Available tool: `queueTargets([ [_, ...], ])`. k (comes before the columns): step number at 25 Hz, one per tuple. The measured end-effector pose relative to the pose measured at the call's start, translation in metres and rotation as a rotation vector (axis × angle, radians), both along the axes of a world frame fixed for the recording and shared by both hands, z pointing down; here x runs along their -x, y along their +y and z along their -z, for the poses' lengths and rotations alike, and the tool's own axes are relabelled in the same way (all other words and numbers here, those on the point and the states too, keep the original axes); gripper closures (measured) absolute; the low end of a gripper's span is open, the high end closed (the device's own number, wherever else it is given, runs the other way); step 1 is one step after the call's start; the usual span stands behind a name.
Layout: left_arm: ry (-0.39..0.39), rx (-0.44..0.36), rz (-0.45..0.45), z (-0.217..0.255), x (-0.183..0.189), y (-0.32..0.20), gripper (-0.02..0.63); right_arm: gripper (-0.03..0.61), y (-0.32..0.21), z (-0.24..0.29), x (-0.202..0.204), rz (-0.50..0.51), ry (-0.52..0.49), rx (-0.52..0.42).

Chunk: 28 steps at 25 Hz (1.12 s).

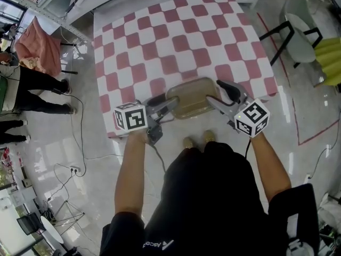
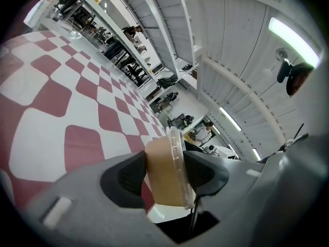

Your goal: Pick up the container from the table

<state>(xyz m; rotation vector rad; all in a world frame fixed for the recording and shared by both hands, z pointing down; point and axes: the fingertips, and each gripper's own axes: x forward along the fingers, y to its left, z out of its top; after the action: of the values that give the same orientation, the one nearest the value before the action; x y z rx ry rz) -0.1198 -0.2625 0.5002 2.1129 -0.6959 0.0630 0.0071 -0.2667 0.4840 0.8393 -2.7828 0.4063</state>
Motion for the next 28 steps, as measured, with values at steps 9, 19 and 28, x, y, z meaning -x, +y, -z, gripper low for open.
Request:
queueTargets([
  [9,0.127,0.158,0.029,0.002,0.001,0.003,0.382,0.363,0.009,0.041,-0.003,0.015,-0.073,-0.090],
  [19,0.138,0.196,0.037,0.003,-0.001,0.002,0.382,0.566,0.015,0.082,-0.009,-0.035,-0.091,-0.212],
  [28,0.162,0.210,0.041,0.010,-0.004,0.001,0.383,0.575,0.015,0.098,-0.017,-0.089,-0.074,-0.274],
])
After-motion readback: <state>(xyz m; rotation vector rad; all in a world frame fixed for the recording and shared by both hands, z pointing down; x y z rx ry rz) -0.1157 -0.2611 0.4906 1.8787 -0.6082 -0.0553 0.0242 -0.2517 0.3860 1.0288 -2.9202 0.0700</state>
